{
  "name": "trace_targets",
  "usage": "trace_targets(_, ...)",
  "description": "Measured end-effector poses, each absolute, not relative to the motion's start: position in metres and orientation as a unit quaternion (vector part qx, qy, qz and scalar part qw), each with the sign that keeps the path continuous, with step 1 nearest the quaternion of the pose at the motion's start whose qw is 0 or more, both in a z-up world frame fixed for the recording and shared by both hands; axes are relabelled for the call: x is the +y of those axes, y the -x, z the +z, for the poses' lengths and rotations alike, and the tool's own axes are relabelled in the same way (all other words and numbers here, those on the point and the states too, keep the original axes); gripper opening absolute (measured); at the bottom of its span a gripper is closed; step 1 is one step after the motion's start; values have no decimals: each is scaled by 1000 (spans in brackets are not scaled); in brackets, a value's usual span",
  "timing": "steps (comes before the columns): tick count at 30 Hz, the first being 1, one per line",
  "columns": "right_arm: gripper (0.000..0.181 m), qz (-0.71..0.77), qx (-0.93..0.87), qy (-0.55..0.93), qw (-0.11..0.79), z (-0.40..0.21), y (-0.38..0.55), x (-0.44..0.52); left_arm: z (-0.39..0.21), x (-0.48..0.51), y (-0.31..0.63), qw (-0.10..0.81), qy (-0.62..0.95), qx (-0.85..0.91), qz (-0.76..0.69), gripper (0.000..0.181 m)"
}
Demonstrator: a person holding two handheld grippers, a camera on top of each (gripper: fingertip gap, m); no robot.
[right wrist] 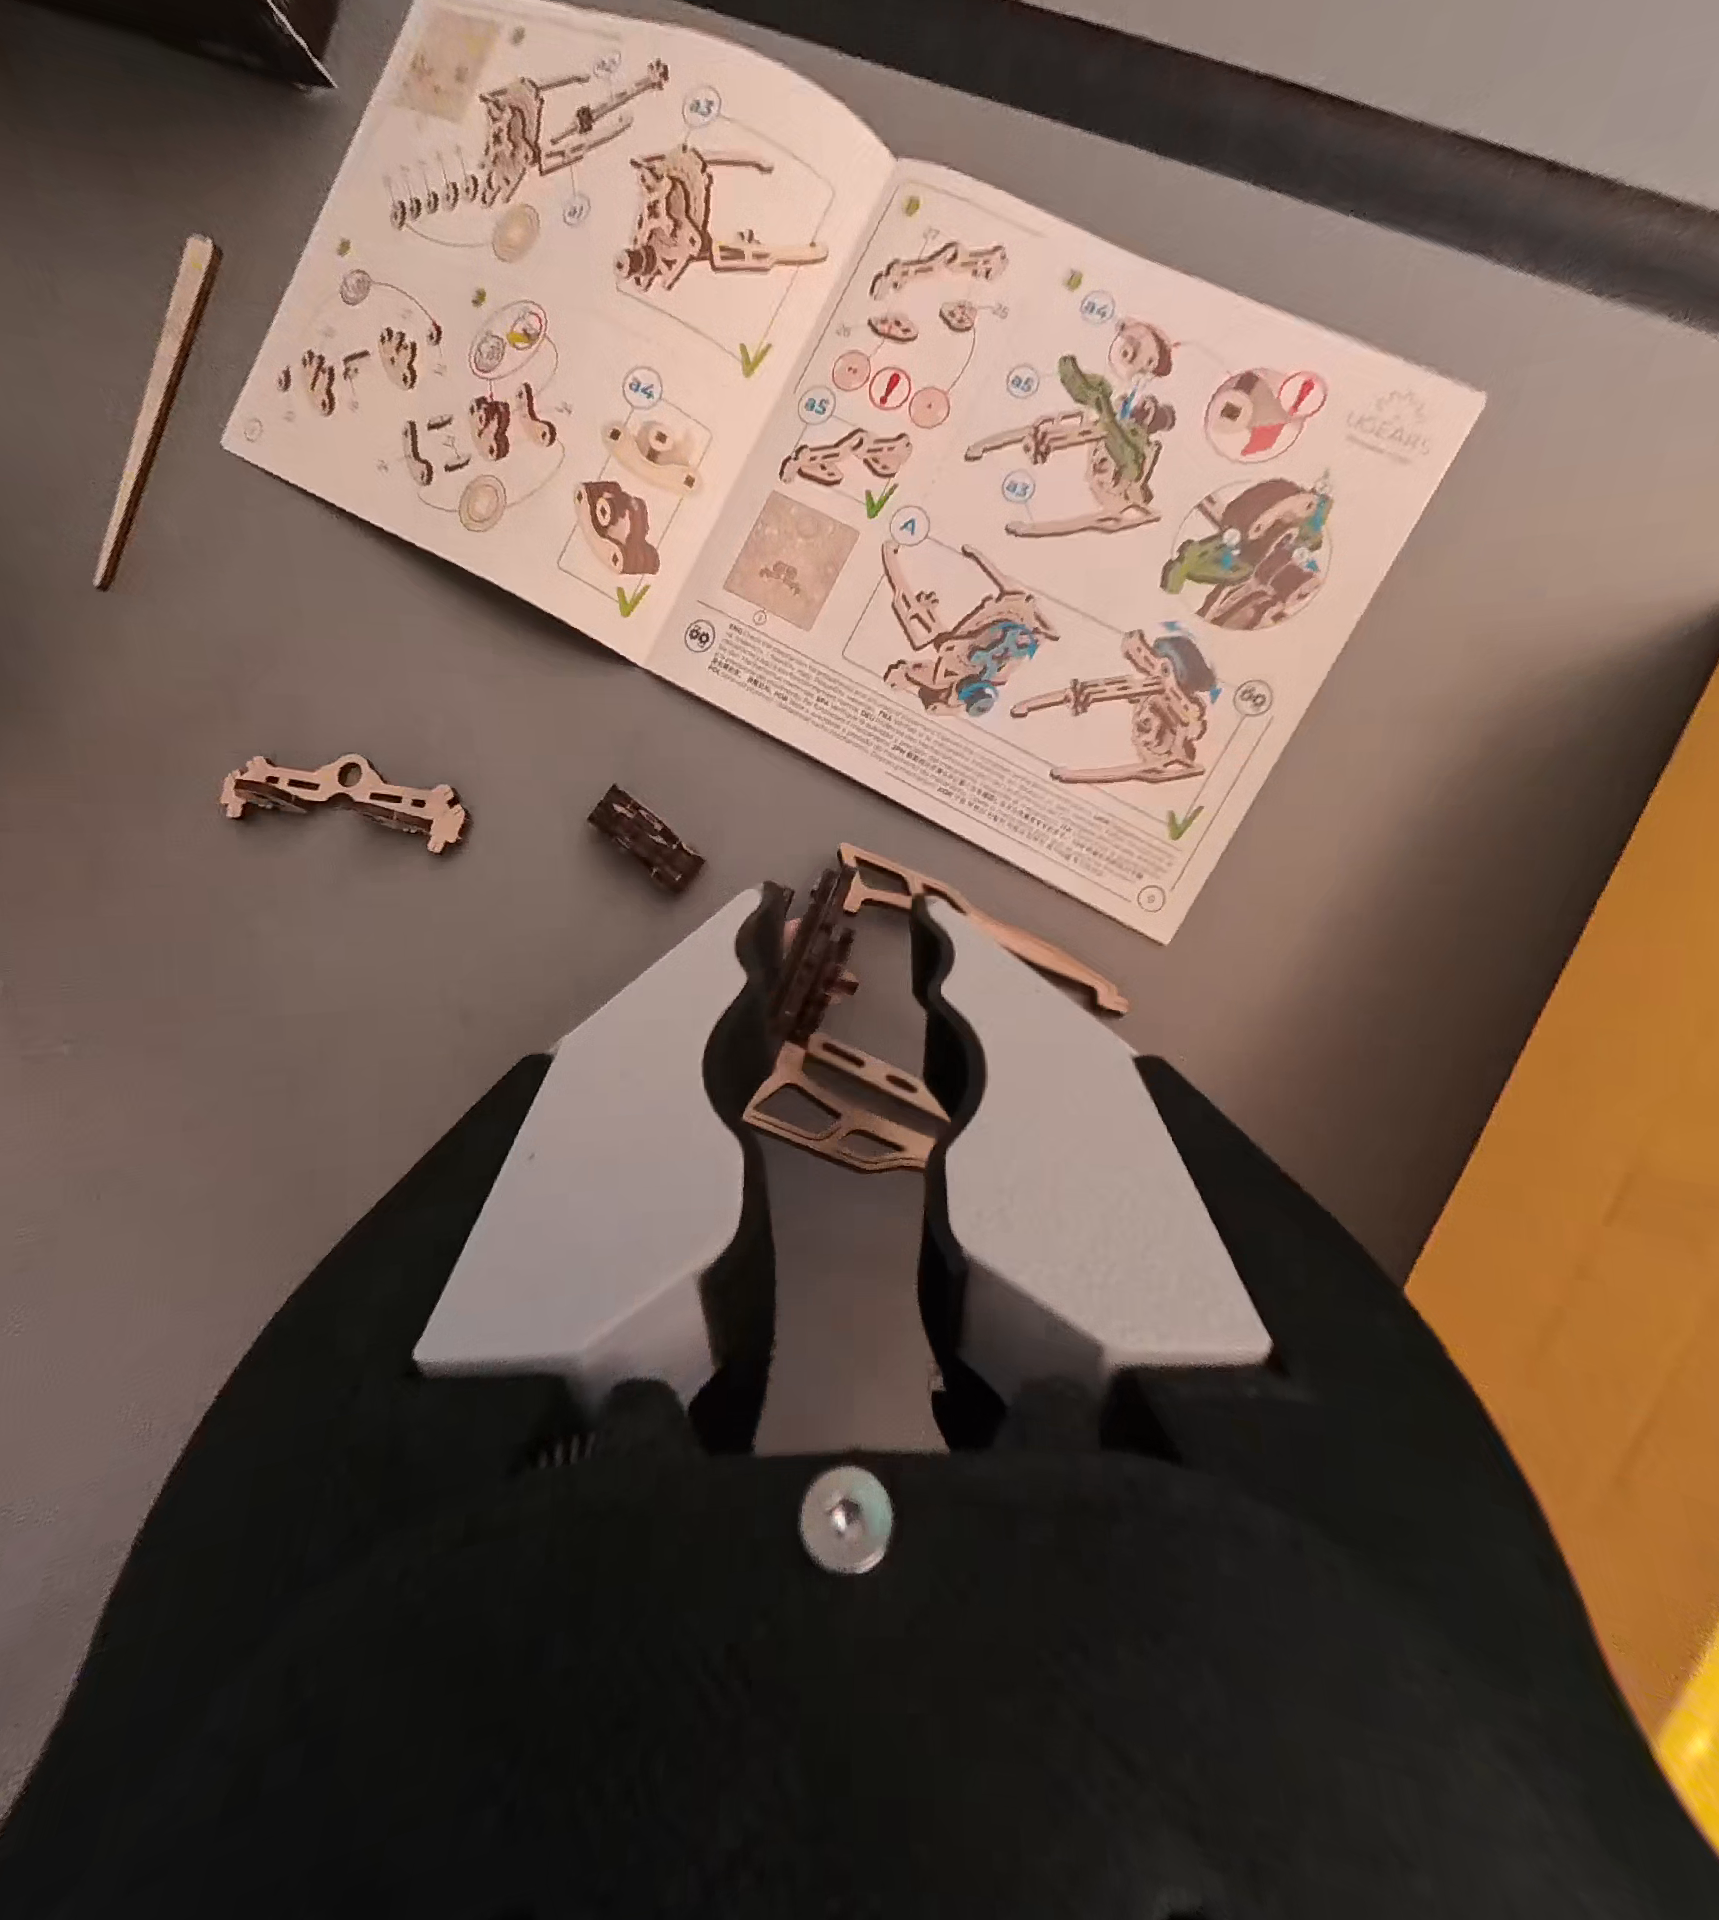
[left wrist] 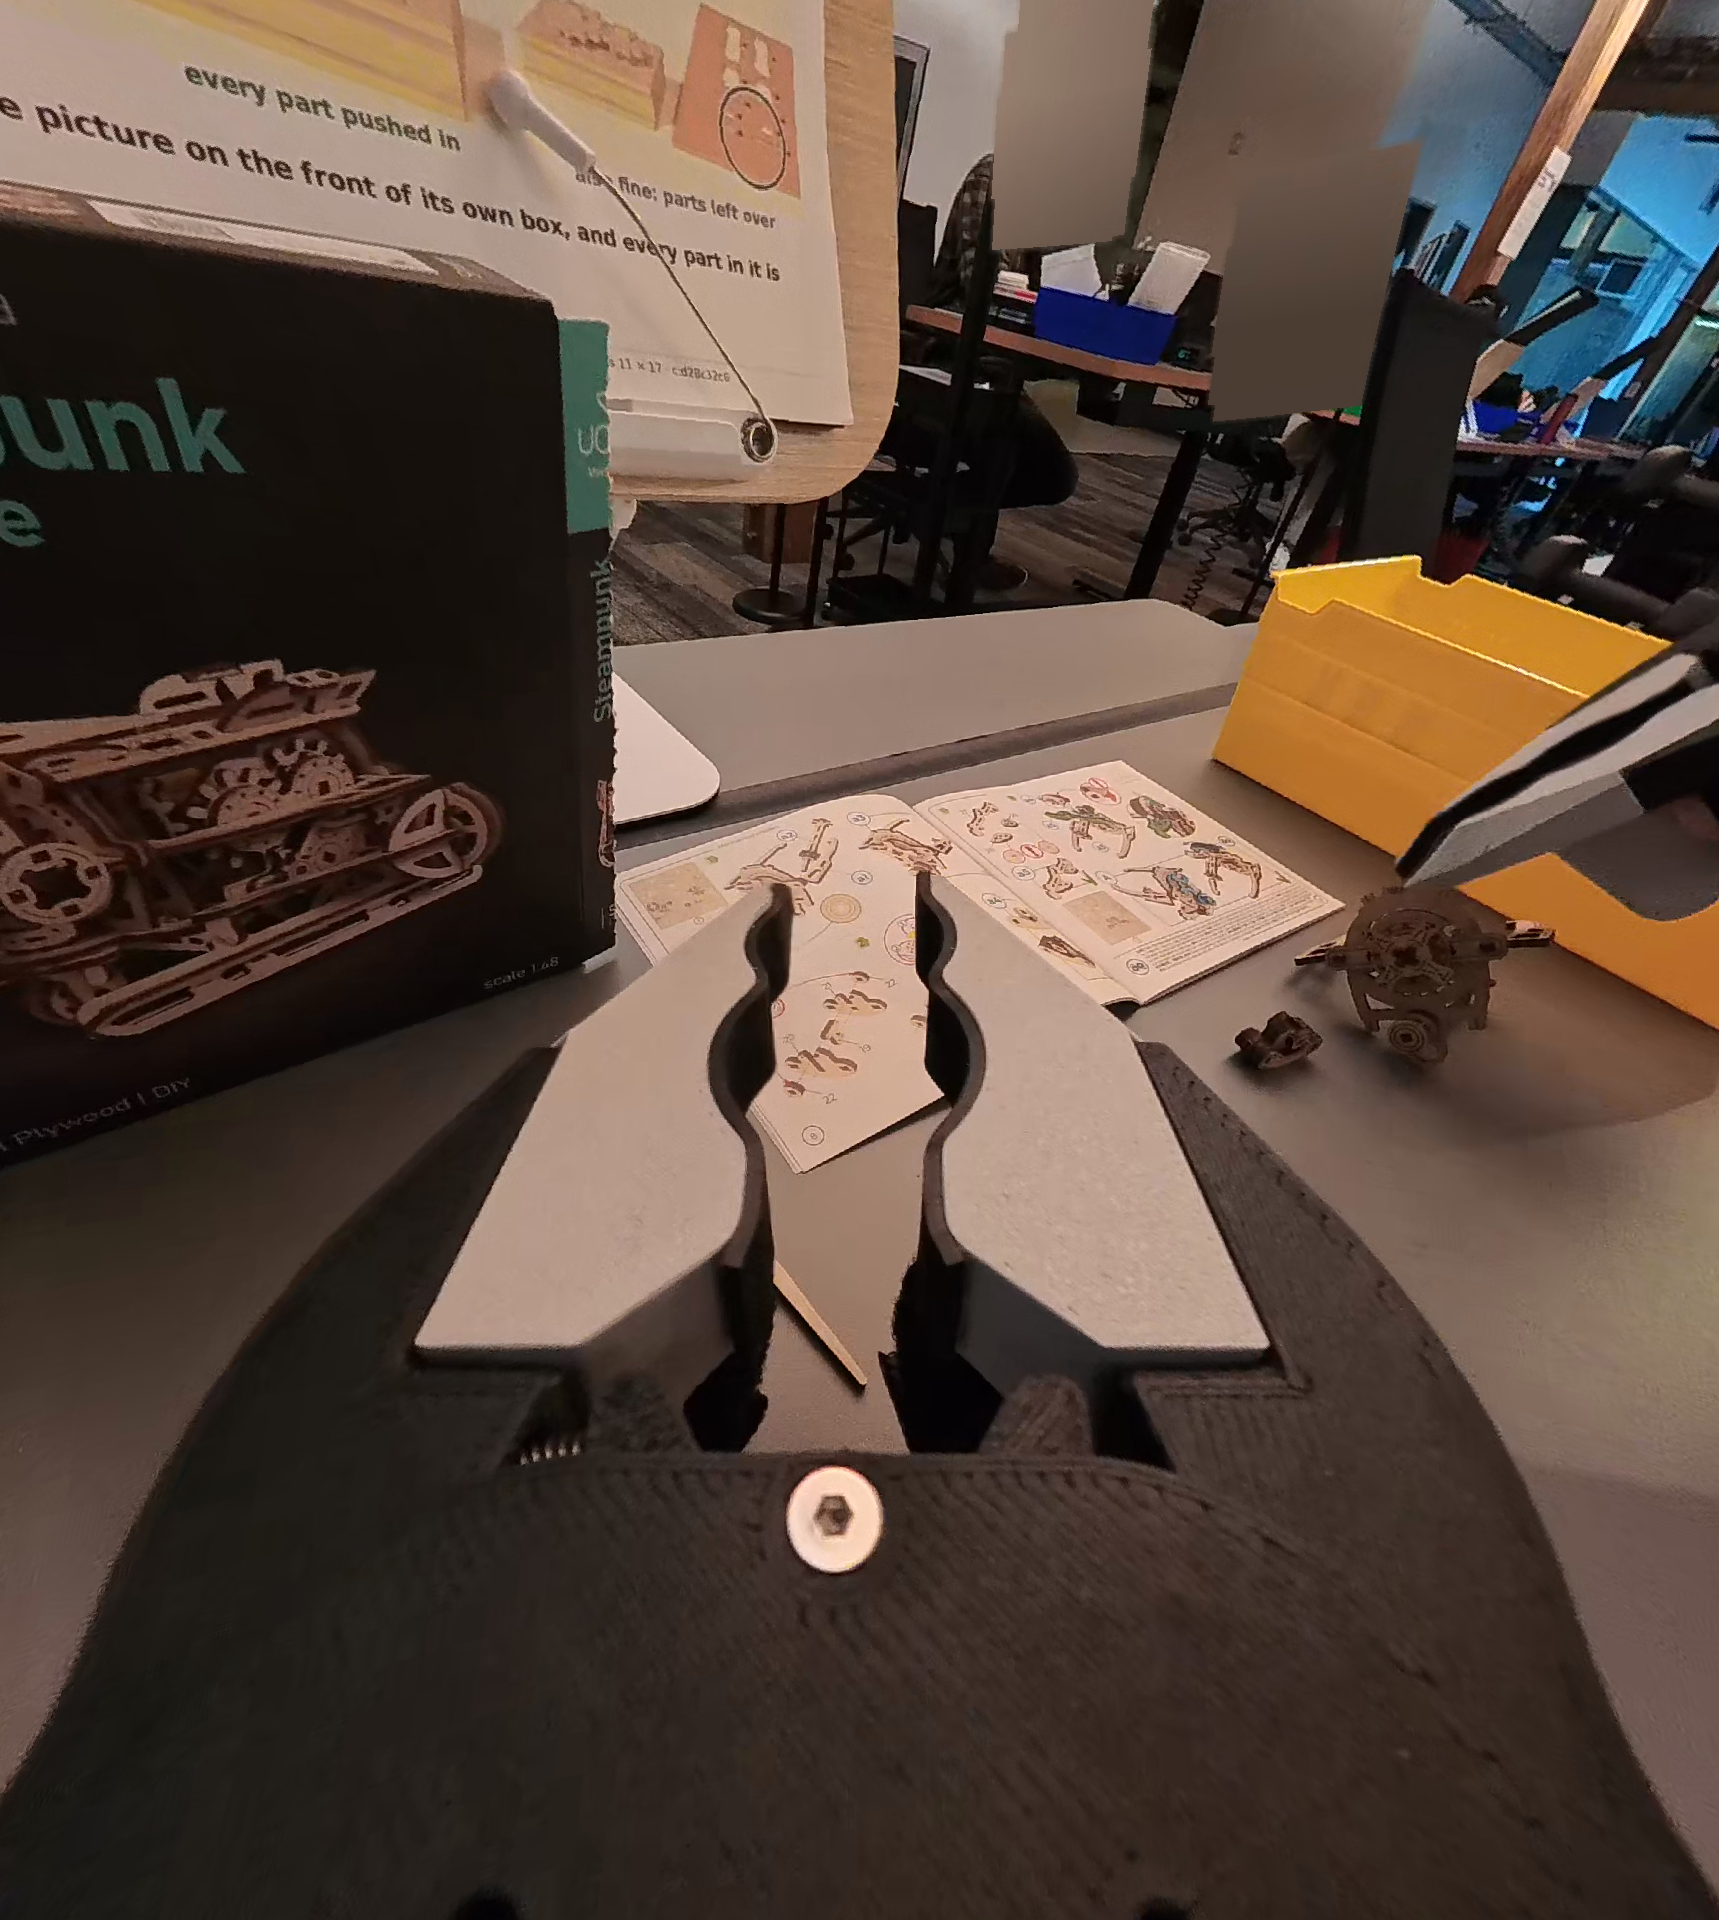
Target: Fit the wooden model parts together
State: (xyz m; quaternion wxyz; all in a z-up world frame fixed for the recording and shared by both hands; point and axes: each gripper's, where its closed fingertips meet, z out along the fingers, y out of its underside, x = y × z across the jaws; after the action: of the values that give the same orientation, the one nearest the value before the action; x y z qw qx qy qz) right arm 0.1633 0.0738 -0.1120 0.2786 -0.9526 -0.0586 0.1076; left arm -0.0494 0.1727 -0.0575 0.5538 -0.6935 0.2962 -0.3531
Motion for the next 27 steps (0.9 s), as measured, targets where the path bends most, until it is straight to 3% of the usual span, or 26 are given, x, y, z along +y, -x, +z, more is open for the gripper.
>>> trace_targets(7,1,129,-86,956,248,-119,-155,65,-58,170,47,553,693,301,-352,20)
trace_targets(21,1,281,-136,882,354,-46,-137,51,-56,134,16,514,650,383,-409,21)
trace_targets(27,0,448,-132,789,398,2,-109,46,-42,78,-10,490,555,486,-464,28)
